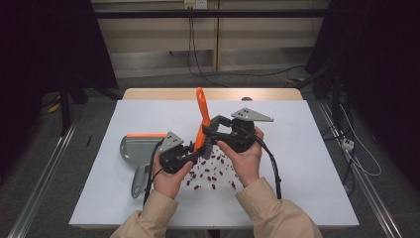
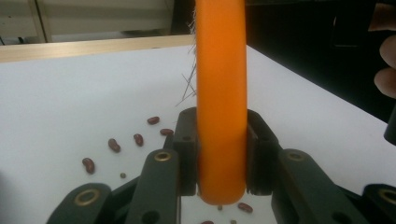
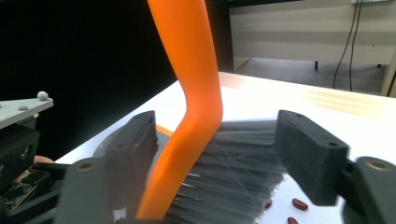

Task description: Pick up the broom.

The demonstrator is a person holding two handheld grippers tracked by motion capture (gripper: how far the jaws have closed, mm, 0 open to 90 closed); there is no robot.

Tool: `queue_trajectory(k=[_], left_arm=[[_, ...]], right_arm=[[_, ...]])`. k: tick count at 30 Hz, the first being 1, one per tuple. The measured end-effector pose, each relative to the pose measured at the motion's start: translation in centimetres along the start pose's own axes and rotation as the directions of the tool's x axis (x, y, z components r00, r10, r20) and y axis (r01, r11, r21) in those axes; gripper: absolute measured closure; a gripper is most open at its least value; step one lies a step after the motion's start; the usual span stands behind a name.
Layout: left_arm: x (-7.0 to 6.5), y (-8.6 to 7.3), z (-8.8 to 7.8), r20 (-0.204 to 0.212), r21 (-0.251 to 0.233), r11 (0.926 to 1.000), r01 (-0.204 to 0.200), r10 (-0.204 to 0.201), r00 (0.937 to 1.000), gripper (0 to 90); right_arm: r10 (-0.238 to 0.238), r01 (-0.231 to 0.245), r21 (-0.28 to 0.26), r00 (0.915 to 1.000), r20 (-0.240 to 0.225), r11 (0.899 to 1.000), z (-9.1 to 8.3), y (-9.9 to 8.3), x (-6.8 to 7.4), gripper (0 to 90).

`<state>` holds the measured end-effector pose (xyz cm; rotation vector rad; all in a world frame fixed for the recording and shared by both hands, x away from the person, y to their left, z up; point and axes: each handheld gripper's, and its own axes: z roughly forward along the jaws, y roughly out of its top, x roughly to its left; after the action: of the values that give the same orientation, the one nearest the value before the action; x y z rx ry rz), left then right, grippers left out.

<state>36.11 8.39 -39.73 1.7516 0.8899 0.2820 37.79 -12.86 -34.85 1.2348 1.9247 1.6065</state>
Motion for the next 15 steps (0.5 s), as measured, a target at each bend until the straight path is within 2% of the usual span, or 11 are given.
queue_trajectory(k=[1, 4, 7, 10, 13, 15], left_arm=[[0.1, 0.0, 0.0, -0.013, -0.003, 1.0, -0.002, 0.002, 0.9999, 70.9], [0.1, 0.0, 0.0, -0.024, -0.008, 0.9999, -0.006, 0.006, 0.9997, 70.8], [-0.1, 0.0, 0.0, -0.033, -0.015, 0.9999, -0.008, 0.007, 0.9994, 70.8], [-0.2, 0.0, 0.0, -0.038, -0.017, 0.9997, -0.02, 0.019, 0.9991, 70.9], [-0.5, 0.0, 0.0, -0.052, -0.019, 0.9992, -0.036, 0.035, 0.9981, 70.8], [-0.6, 0.0, 0.0, -0.056, -0.03, 0.999, -0.032, 0.031, 0.9979, 70.8]], right_arm=[[0.018, -0.018, 0.012, 0.9998, 0.006, 1.0, 0.2, -0.2, 0.2, 25.5], [0.029, -0.029, 0.029, 0.9993, 0.026, 0.999, 0.6, -0.5, 0.5, 25.1], [0.034, -0.035, 0.023, 0.9989, 0.032, 0.999, 0.9, -0.6, 0.8, 25.0], [0.06, -0.06, 0.012, 0.9976, 0.034, 0.998, 1.2, -0.6, 1.0, 25.5], [0.08, -0.081, 0.026, 0.9962, 0.033, 0.996, 1.6, -0.8, 1.3, 25.8], [0.086, -0.088, 0.035, 0.9949, 0.053, 0.996, 1.8, -0.9, 1.5, 27.3]])
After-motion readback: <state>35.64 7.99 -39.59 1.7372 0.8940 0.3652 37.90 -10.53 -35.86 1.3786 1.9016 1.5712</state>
